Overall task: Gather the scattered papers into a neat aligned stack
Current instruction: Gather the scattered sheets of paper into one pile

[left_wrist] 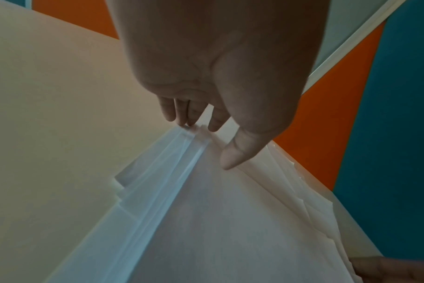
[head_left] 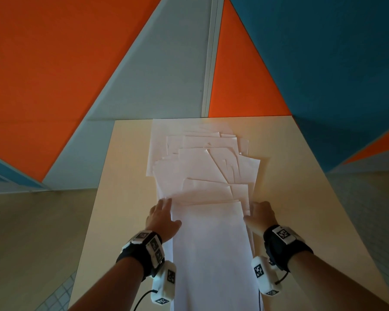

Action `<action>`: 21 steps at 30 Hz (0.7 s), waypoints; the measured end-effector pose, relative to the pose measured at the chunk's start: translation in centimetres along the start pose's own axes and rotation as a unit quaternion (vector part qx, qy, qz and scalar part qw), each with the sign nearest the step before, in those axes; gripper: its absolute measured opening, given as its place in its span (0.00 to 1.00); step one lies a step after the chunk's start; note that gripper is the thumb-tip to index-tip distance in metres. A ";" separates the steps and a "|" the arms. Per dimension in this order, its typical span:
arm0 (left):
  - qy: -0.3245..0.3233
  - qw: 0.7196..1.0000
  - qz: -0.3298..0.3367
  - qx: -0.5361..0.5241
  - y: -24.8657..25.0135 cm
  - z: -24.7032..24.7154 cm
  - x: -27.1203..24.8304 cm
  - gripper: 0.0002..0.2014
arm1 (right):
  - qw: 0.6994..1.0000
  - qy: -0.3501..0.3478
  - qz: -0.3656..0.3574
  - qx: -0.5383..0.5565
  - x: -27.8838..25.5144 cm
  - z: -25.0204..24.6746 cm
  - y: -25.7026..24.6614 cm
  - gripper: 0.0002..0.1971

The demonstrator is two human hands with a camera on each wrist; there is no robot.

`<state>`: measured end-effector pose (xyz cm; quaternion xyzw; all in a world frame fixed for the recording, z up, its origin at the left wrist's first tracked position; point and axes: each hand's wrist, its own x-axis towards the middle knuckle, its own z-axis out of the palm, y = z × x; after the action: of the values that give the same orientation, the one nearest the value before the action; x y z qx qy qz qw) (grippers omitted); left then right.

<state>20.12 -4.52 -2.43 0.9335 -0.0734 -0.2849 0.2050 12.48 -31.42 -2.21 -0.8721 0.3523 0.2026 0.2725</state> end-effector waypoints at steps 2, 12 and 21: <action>-0.008 1.000 0.012 -0.010 0.2 -0.1 0.1 0.40 | 0.999 -0.016 -0.026 0.031 -0.2 0.8 -0.1 0.12; -0.041 0.999 0.002 0.022 -0.9 0.2 -0.6 0.38 | 0.996 0.000 -0.033 0.079 -1.0 0.6 0.8 0.17; -0.025 1.000 -0.004 -0.016 -1.1 -0.5 -0.6 0.40 | 0.995 0.006 -0.019 0.098 -1.2 -0.4 1.0 0.14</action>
<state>19.92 -3.23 -2.22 0.9230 -0.0701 -0.3100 0.2168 11.02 -31.69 -1.59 -0.8487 0.3558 0.1565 0.3586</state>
